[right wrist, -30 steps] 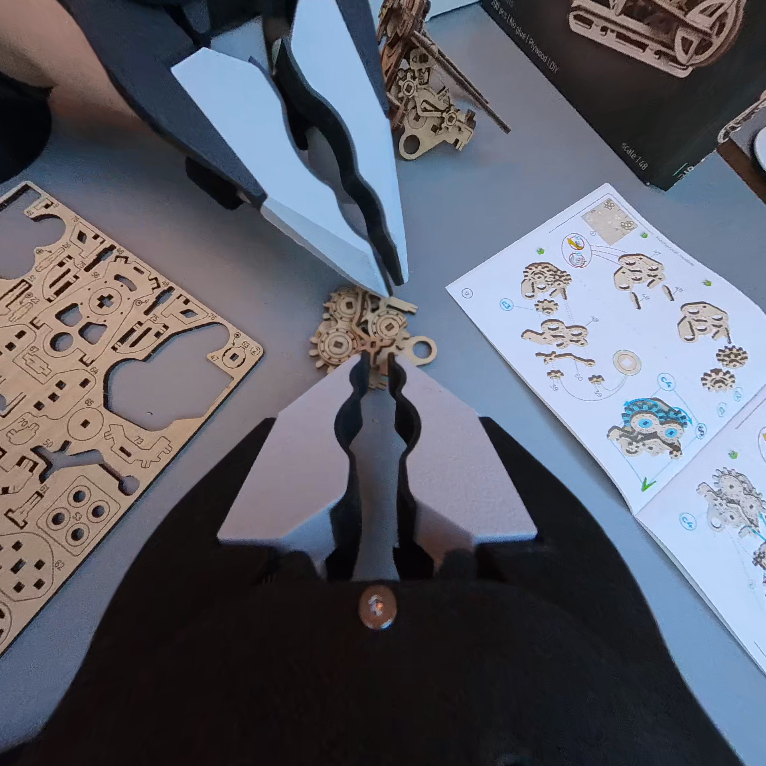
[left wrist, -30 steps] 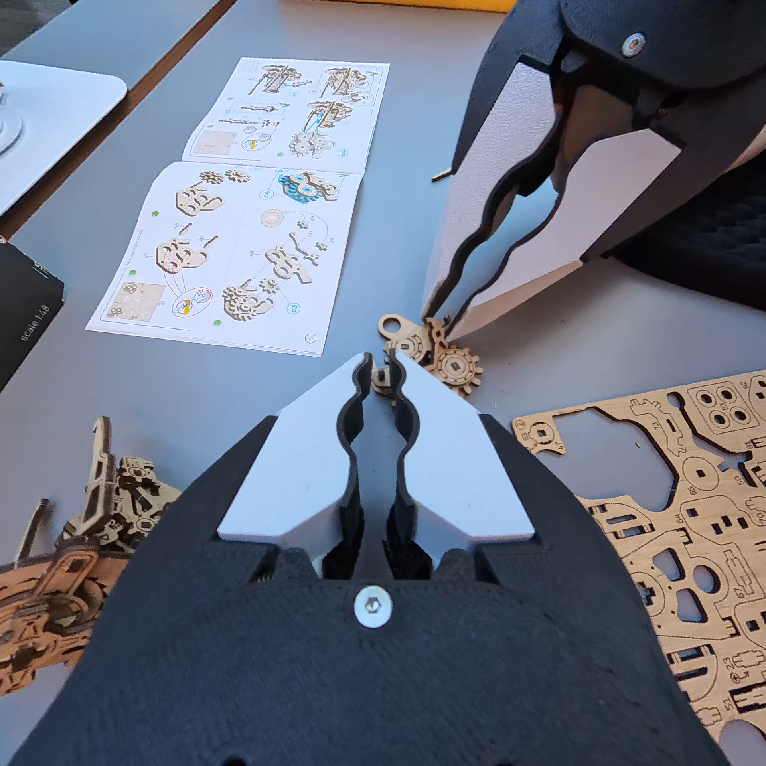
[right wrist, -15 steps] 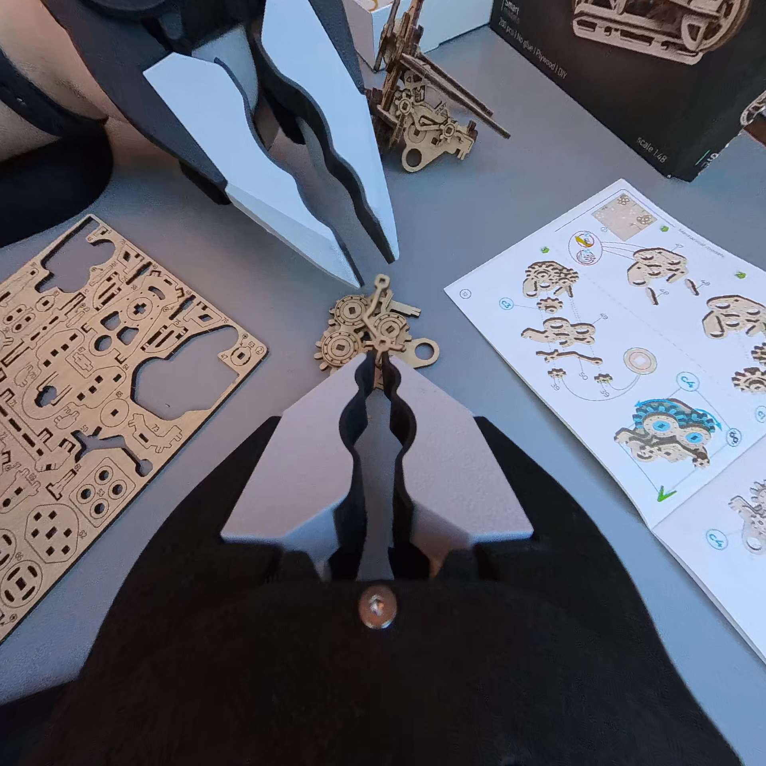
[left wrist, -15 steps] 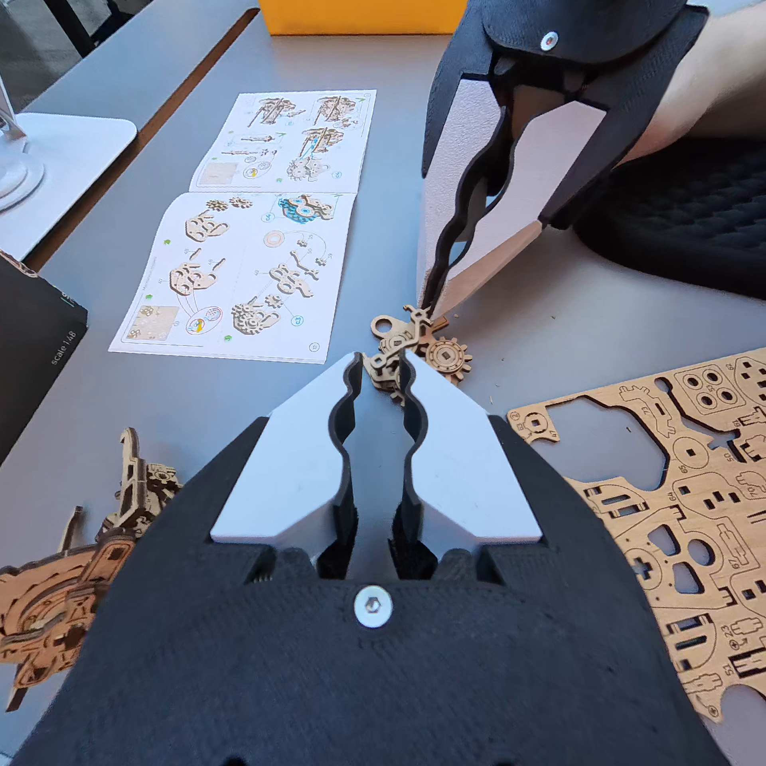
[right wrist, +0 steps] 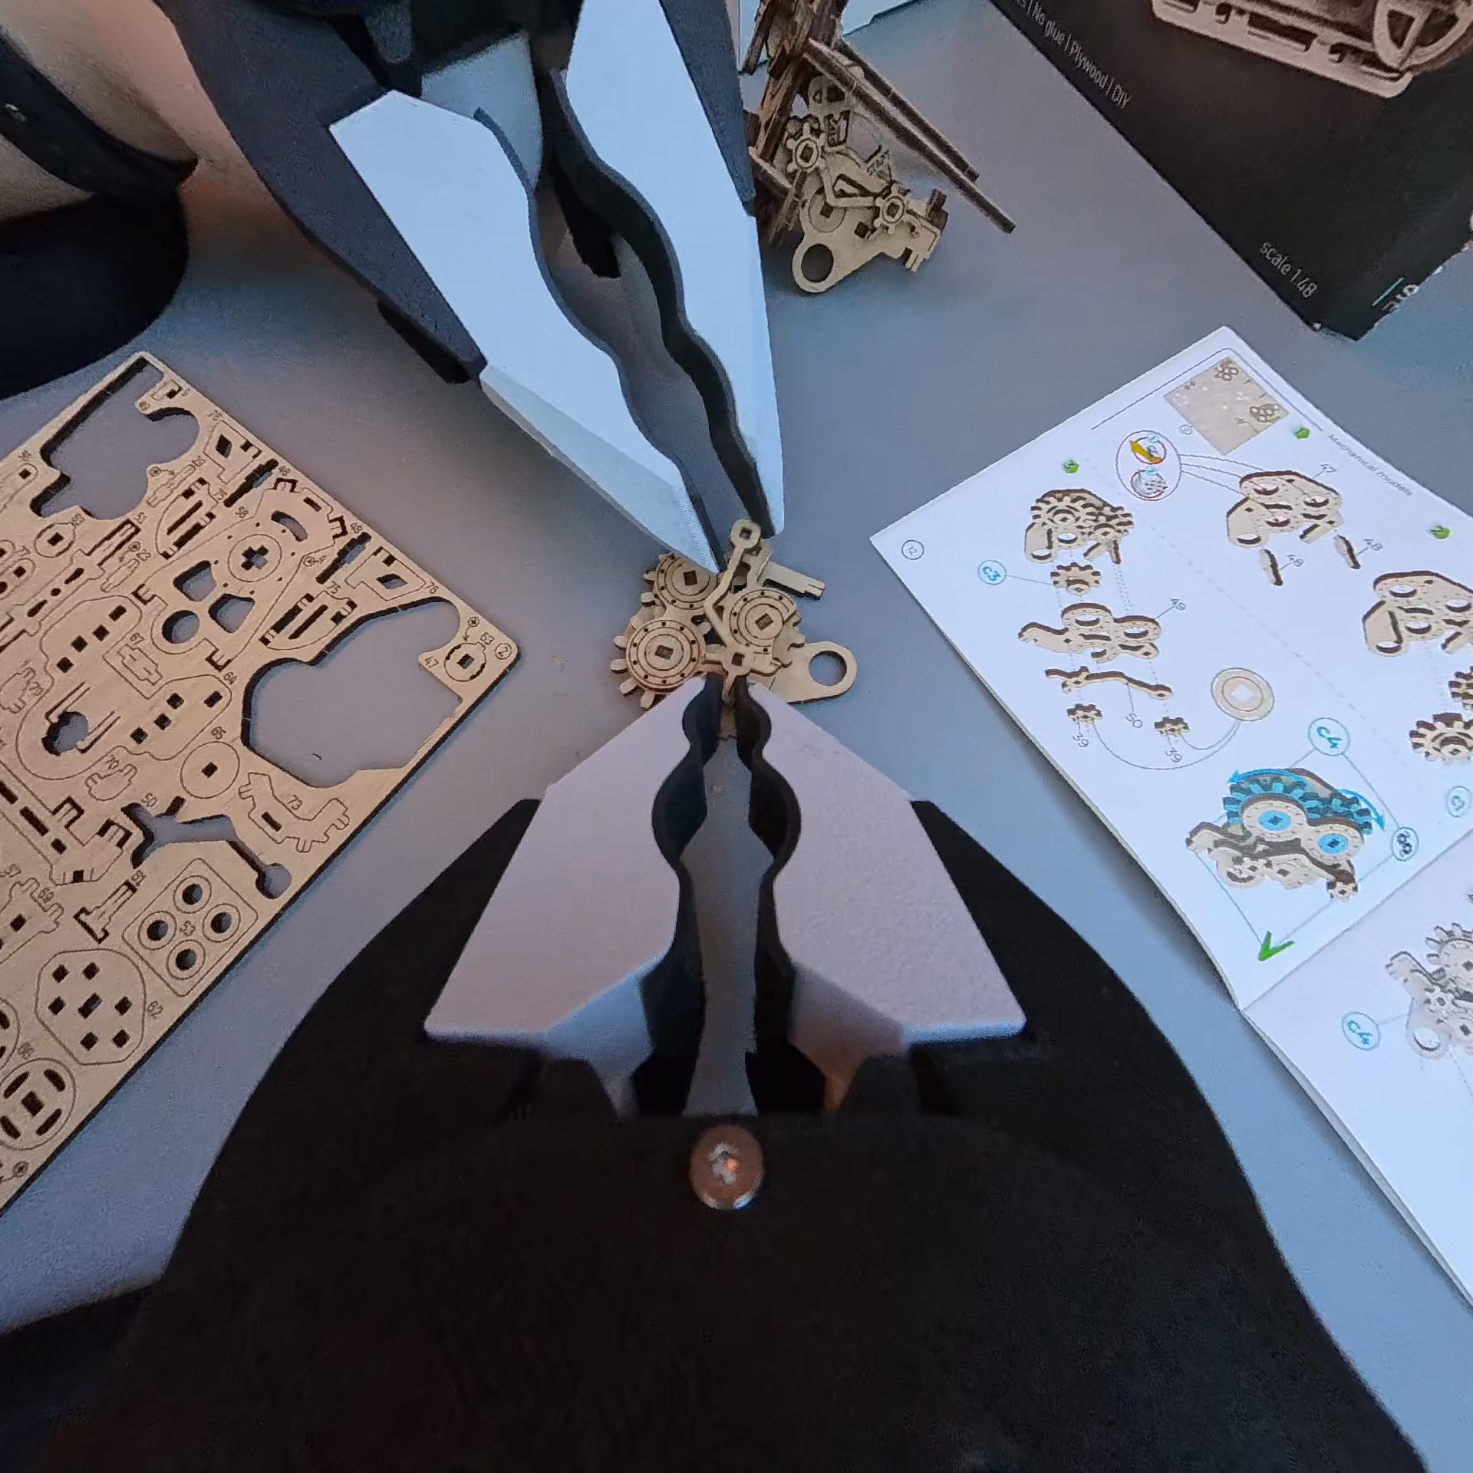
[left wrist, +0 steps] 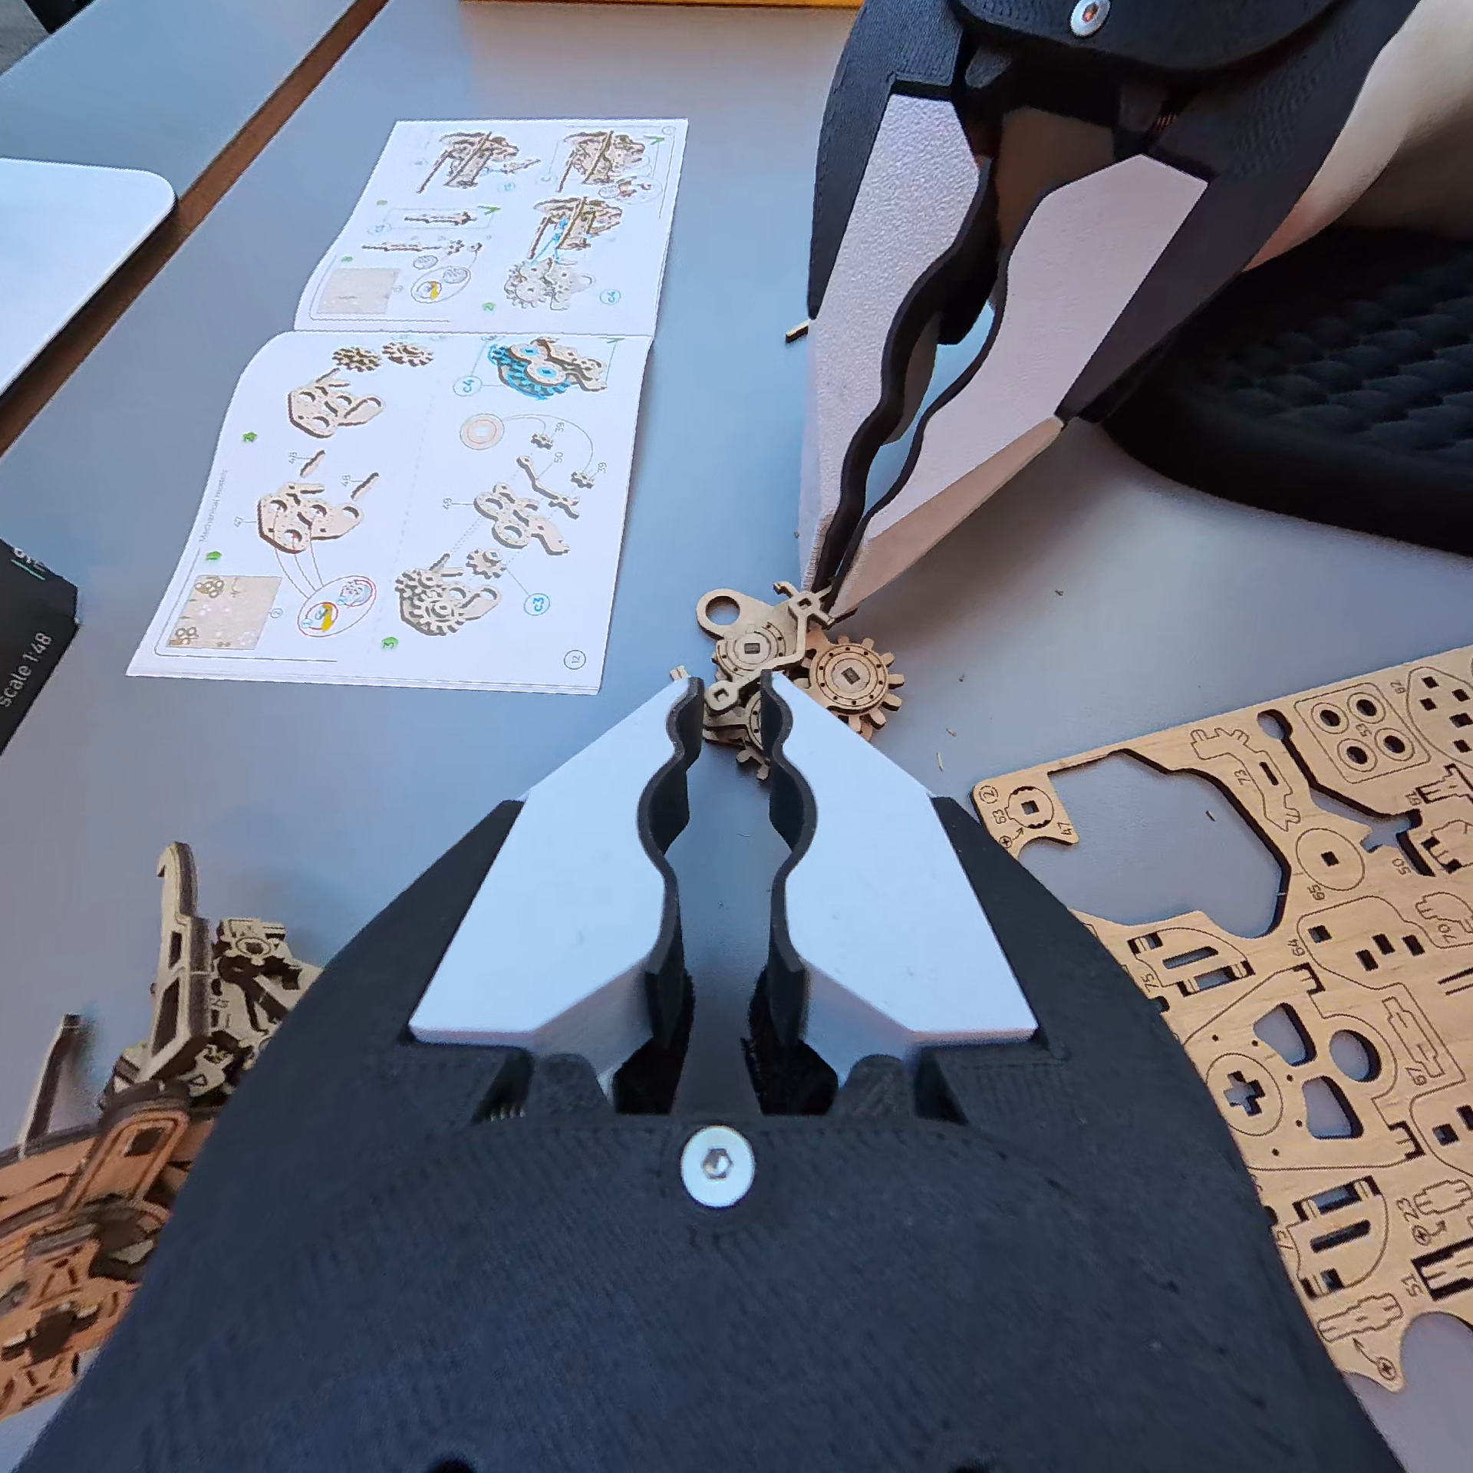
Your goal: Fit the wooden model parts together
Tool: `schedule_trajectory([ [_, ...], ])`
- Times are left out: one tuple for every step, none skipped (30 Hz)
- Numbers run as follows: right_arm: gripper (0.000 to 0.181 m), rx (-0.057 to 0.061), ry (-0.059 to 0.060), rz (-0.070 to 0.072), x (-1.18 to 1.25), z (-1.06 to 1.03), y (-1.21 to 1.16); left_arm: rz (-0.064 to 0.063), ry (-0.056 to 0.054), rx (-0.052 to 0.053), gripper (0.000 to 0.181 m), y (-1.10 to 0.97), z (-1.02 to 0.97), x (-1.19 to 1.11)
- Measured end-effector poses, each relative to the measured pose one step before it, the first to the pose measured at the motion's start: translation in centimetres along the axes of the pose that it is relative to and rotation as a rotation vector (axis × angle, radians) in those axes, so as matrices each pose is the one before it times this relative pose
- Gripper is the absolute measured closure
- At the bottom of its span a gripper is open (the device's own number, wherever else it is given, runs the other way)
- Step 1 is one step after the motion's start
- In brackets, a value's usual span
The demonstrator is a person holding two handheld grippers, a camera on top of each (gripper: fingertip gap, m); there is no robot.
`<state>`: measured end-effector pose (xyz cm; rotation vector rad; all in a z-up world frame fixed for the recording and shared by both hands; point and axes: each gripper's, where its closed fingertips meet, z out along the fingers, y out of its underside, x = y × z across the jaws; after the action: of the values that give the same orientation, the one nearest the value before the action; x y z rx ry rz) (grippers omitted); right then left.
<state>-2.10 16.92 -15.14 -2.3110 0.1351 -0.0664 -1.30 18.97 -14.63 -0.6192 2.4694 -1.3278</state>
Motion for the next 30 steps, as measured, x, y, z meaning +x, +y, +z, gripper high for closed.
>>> schedule_trajectory([
  [0.18, -0.001, 0.0037, -0.0039, 0.008, 0.001, 0.005, -0.0072, 0.0055, 0.0001, 0.17, -0.003, -0.01, 0.019],
  [0.18, -0.0019, 0.0024, -0.004, -0.021, 0.001, 0.012, -0.0062, 0.0038, 0.0003, 0.17, 0.013, -0.021, 0.024],
  [0.18, -0.002, 0.0001, -0.0069, -0.065, 0.005, -0.006, -0.0034, 0.0038, 0.0002, 0.17, 0.023, -0.038, 0.04],
  [0.18, -0.0018, 0.0009, -0.005, -0.046, 0.001, -0.004, -0.0034, 0.0042, -0.0001, 0.17, 0.027, -0.041, 0.067],
  [0.18, 0.0005, 0.0018, -0.0041, -0.03, 0.031, -0.022, -0.0029, 0.003, -0.0003, 0.171, 0.037, -0.053, 0.028],
  [0.18, 0.0023, 0.0004, -0.0036, -0.041, 0.037, -0.028, -0.0045, 0.0026, 0.0006, 0.171, 0.037, -0.065, 0.011],
  [0.18, 0.0016, -0.0024, -0.0001, -0.046, 0.039, -0.035, -0.0081, 0.003, 0.0005, 0.171, 0.029, -0.053, -0.008],
  [0.18, -0.0031, -0.0041, 0.0016, -0.074, 0.028, 0.023, -0.0118, -0.0036, 0.0001, 0.171, 0.025, -0.026, -0.148],
  [0.18, -0.0006, 0.0016, -0.0021, 0.007, -0.027, -0.026, -0.0142, -0.0126, 0.0013, 0.165, -0.024, -0.008, -0.302],
  [0.18, -0.0022, 0.0036, -0.0047, 0.021, -0.006, 0.019, -0.0092, -0.0014, -0.0015, 0.162, 0.025, 0.012, -0.12],
  [0.18, -0.002, 0.0012, -0.0035, -0.011, 0.009, 0.032, -0.005, 0.0088, -0.0036, 0.159, 0.061, 0.006, 0.065],
  [0.18, -0.0007, 0.0002, -0.003, -0.028, 0.018, 0.012, -0.0018, 0.0118, -0.0058, 0.159, 0.094, 0.045, 0.143],
  [0.18, 0.0005, 0.0001, -0.0032, -0.015, -0.001, 0.008, 0.0023, 0.0069, -0.0075, 0.159, 0.112, 0.049, 0.136],
  [0.18, -0.0011, -0.0012, -0.0029, -0.018, 0.005, 0.016, 0.0061, -0.0043, -0.0085, 0.16, 0.113, 0.084, 0.021],
  [0.18, -0.0008, -0.0018, -0.0024, -0.026, -0.029, 0.005, 0.0088, -0.0119, -0.0096, 0.162, 0.126, 0.077, -0.068],
  [0.18, -0.0004, -0.0036, -0.0033, -0.056, -0.019, -0.008, 0.0123, 0.0009, -0.0118, 0.166, 0.172, 0.091, 0.142],
  [0.179, -0.0025, -0.0037, -0.001, -0.055, -0.018, 0.035, 0.0107, 0.0008, -0.0002, 0.166, -0.014, 0.028, 0.139],
  [0.18, -0.0015, -0.0053, -0.0002, -0.092, -0.019, 0.001, 0.0068, -0.0016, 0.0006, 0.166, 0.001, -0.007, 0.059],
  [0.18, -0.0023, -0.0046, 0.0006, -0.079, -0.024, 0.011, -0.0029, 0.0016, -0.0001, 0.166, 0.008, -0.01, 0.083],
  [0.18, -0.0027, -0.0037, -0.0005, -0.077, -0.035, 0.024, -0.0116, 0.006, -0.0006, 0.166, 0.014, -0.014, 0.125],
  [0.18, -0.0023, -0.0022, -0.0025, -0.071, -0.049, 0.019, -0.0119, 0.0091, -0.0012, 0.167, 0.042, -0.012, 0.2],
  [0.18, -0.0028, -0.0001, -0.0043, -0.05, -0.039, 0.026, -0.0089, 0.0027, -0.0005, 0.168, 0.026, -0.027, 0.153],
  [0.179, -0.004, 0.001, -0.0034, -0.031, -0.04, 0.05, -0.0081, 0.0027, -0.0009, 0.168, 0.043, -0.007, 0.187],
  [0.179, -0.0039, -0.0014, -0.0021, -0.065, -0.032, 0.042, -0.0064, -0.0018, -0.0001, 0.169, 0.01, -0.005, 0.095],
  [0.179, -0.0036, -0.0049, -0.0041, -0.12, -0.031, 0.037, -0.0024, -0.0012, 0.0001, 0.169, 0.017, 0.002, 0.097],
  [0.179, -0.0033, -0.0029, -0.0054, -0.101, -0.051, 0.04, 0.0016, 0.0014, -0.0004, 0.168, 0.018, -0.008, 0.128],
  [0.179, -0.0031, 0.0015, -0.0037, -0.022, -0.041, 0.058, 0.0024, 0.0013, -0.0019, 0.168, 0.036, -0.035, 0.104],
  [0.179, -0.0012, 0.0007, -0.0019, -0.026, -0.018, 0.037, 0.002, 0.001, -0.003, 0.169, 0.041, -0.048, 0.057],
  [0.179, -0.001, -0.0019, -0.0012, -0.037, -0.023, 0.029, 0.0007, -0.0012, -0.002, 0.169, 0.028, -0.047, -0.013],
  [0.179, -0.0021, -0.001, -0.0016, -0.032, -0.045, 0.044, -0.0034, -0.0045, 0.0, 0.169, 0.018, -0.032, -0.118],
])
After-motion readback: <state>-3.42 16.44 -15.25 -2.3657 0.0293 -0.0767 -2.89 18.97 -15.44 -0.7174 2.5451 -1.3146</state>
